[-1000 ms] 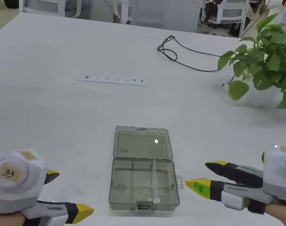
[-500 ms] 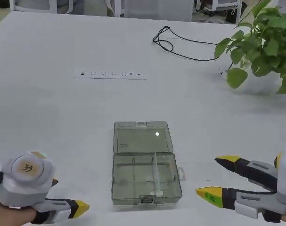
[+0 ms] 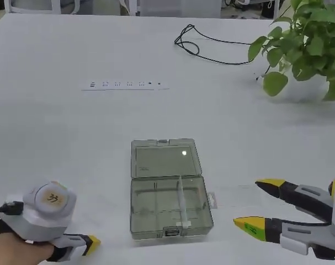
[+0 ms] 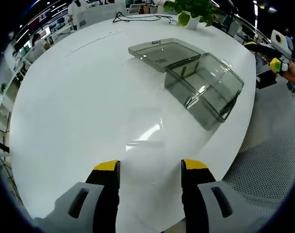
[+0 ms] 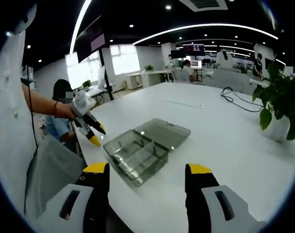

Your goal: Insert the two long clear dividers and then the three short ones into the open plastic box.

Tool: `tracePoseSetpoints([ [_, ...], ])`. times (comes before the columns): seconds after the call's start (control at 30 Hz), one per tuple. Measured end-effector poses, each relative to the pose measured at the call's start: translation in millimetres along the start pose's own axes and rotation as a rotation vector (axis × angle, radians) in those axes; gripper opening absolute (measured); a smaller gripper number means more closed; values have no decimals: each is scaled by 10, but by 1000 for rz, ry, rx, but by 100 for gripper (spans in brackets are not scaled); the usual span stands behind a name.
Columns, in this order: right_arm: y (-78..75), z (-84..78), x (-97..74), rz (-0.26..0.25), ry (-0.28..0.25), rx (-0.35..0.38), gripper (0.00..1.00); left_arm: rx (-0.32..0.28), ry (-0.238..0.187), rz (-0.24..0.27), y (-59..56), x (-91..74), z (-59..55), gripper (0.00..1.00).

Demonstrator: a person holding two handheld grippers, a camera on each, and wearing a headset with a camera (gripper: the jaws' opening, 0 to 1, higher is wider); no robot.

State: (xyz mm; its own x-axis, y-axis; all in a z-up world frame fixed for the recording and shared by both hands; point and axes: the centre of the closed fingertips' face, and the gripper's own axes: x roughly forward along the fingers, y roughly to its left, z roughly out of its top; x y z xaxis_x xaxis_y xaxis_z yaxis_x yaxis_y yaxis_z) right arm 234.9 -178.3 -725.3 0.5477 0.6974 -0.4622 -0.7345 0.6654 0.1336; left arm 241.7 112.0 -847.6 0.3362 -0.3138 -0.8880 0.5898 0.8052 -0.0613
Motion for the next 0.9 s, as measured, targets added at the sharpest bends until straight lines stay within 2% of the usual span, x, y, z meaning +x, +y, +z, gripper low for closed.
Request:
tracePoseSetpoints([
  [0.1, 8, -33, -1, 6, 15, -26, 65, 16, 7, 16, 17, 7, -9, 47],
  [0.2, 17, -59, 2, 9, 24, -27, 65, 9, 6, 25, 40, 8, 11, 45],
  [0.33, 17, -112, 10, 5, 42, -76, 69, 39, 28, 49, 59, 23, 5, 42],
  [0.4, 25, -121, 4, 14, 41, -91, 72, 19, 27, 55, 65, 16, 8, 41],
  [0.6, 14, -207, -11, 28, 78, -129, 76, 10, 28, 60, 71, 15, 13, 40],
  [0.77, 6, -229, -11, 20, 84, -155, 85, 1, 49, 65, 76, 11, 6, 35],
  [0.9, 8, -251, -12, 20, 95, -153, 85, 6, 59, 62, 72, 13, 5, 33],
])
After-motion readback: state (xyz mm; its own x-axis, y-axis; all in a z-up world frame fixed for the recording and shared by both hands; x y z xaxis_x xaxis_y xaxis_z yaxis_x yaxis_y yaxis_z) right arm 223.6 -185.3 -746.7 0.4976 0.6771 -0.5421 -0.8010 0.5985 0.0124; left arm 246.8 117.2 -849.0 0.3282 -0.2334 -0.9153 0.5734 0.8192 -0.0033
